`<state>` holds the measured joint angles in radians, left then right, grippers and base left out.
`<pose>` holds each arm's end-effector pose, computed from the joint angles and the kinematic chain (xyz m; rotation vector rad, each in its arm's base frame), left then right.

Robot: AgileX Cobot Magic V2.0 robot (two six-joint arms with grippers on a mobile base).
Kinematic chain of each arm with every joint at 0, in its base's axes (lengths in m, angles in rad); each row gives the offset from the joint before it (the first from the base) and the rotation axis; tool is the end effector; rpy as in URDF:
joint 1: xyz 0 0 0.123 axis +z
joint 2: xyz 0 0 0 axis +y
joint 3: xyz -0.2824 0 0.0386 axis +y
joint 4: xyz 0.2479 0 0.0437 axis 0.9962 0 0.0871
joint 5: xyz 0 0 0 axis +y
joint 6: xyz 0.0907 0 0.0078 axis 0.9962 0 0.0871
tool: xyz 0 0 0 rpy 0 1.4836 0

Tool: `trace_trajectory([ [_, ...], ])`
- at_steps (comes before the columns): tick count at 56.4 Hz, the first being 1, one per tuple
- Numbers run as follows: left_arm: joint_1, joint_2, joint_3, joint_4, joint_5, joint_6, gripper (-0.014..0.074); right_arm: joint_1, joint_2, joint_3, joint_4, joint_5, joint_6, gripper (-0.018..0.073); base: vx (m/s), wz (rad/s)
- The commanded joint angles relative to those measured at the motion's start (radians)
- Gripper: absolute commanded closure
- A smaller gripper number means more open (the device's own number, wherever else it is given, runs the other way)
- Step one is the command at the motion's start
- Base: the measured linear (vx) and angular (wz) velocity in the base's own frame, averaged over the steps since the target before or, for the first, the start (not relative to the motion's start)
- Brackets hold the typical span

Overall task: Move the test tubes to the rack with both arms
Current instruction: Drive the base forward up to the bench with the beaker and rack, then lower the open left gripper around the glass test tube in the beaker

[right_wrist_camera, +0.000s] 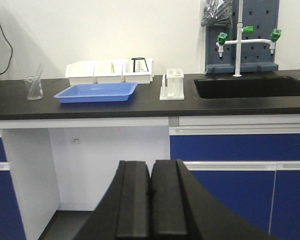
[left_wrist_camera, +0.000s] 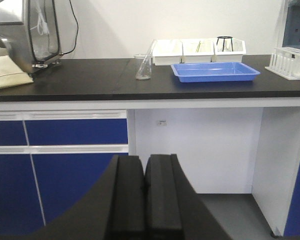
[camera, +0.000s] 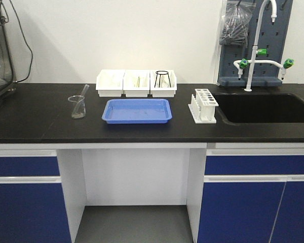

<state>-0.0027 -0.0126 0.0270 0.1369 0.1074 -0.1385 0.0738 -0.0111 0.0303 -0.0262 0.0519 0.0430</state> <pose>0.0566 0.0012 0.1950 -0.0111 1.6044 0.0078 0.0568 0.0041 0.1987 -0.0432 1.5545 0.0705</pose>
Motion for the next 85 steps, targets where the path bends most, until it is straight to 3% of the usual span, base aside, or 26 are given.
trace_trajectory([
  [1, 0.003, -0.012, -0.025, -0.001, -0.082, 0.0, 0.0601, -0.006, -0.01, 0.014, -0.005, -0.082, 0.0, 0.0568, 0.49, -0.04],
  [85, 0.003, -0.012, -0.025, -0.001, -0.082, 0.0, 0.0601, -0.006, -0.01, 0.014, -0.005, -0.082, 0.0, 0.0568, 0.43, 0.0],
])
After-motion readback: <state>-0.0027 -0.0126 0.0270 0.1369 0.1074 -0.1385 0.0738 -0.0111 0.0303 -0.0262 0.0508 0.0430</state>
